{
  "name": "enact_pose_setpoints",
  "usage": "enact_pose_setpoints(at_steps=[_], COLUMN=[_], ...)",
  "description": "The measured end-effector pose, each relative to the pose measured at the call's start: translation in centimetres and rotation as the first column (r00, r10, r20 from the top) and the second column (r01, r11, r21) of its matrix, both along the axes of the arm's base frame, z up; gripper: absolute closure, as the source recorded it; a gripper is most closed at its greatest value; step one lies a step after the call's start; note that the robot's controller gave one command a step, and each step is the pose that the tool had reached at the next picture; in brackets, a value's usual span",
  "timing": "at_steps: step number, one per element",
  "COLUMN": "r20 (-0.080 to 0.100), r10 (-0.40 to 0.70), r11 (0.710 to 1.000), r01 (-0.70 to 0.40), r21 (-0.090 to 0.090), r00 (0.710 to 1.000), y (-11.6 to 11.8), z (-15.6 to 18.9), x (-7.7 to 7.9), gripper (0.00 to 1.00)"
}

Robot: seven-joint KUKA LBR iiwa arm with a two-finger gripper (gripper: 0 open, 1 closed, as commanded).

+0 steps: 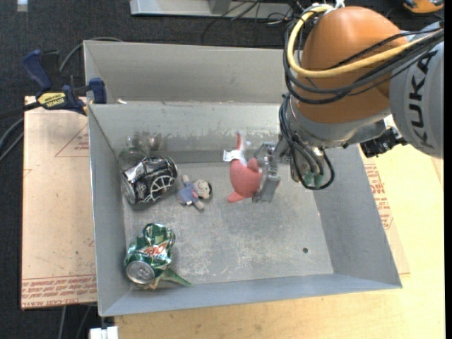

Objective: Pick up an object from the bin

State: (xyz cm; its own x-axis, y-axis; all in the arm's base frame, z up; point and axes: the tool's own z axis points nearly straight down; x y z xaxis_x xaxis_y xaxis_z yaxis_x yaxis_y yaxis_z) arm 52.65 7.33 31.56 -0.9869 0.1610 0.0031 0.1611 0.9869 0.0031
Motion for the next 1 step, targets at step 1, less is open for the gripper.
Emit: enact_pose_setpoints(at_steps=[1], r20=[0.000], r10=[0.001], r11=[1.000], r01=[-0.001], r21=[0.000], r00=[1.000], y=[0.00], z=[0.00], x=[0.00], gripper=[1.00])
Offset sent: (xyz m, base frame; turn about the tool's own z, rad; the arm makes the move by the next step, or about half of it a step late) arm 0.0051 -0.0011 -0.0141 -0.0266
